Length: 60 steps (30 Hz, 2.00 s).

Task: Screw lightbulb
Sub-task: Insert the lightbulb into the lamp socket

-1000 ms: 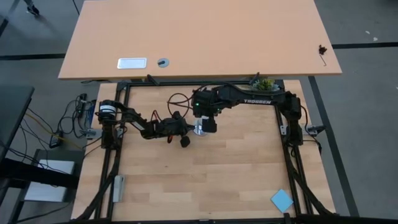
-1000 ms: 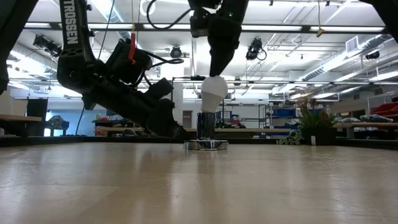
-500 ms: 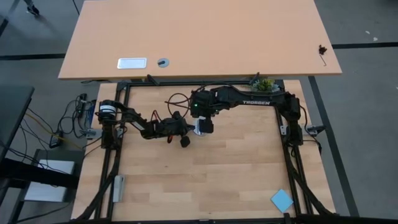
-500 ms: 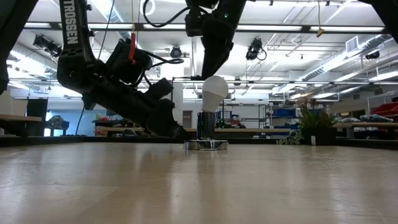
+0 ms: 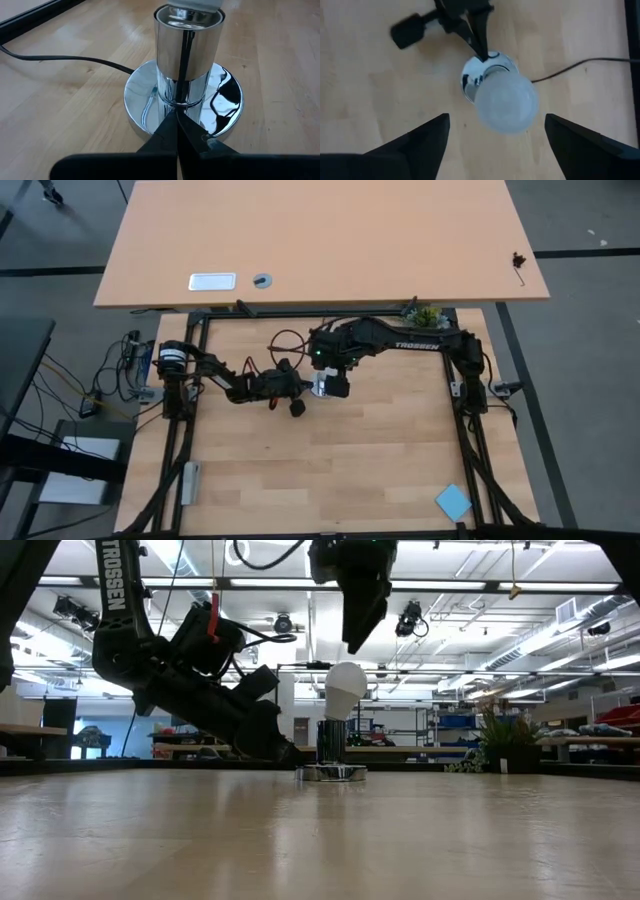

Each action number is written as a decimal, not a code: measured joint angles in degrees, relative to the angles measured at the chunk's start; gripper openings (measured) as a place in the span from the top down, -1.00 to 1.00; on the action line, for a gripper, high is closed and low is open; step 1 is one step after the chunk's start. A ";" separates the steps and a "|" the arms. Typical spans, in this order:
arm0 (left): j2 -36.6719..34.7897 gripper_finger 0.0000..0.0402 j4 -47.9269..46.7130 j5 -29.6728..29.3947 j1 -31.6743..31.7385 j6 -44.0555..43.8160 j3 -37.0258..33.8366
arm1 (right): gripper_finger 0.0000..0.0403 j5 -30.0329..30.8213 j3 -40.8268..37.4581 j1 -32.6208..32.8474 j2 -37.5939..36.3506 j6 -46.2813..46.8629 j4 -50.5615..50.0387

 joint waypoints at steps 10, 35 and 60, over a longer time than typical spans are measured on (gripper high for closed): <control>0.00 1.00 -0.02 0.09 0.00 0.15 -0.02 | -0.72 1.39 -4.47 -2.06 0.09 -2.90 4.20; 0.07 1.00 0.03 0.19 0.00 0.52 -0.02 | -0.33 -3.68 -5.91 -3.23 0.11 -6.22 10.63; 0.09 0.99 0.03 0.20 0.00 0.59 -0.02 | -0.39 -4.13 -8.12 -3.53 0.07 -5.02 11.03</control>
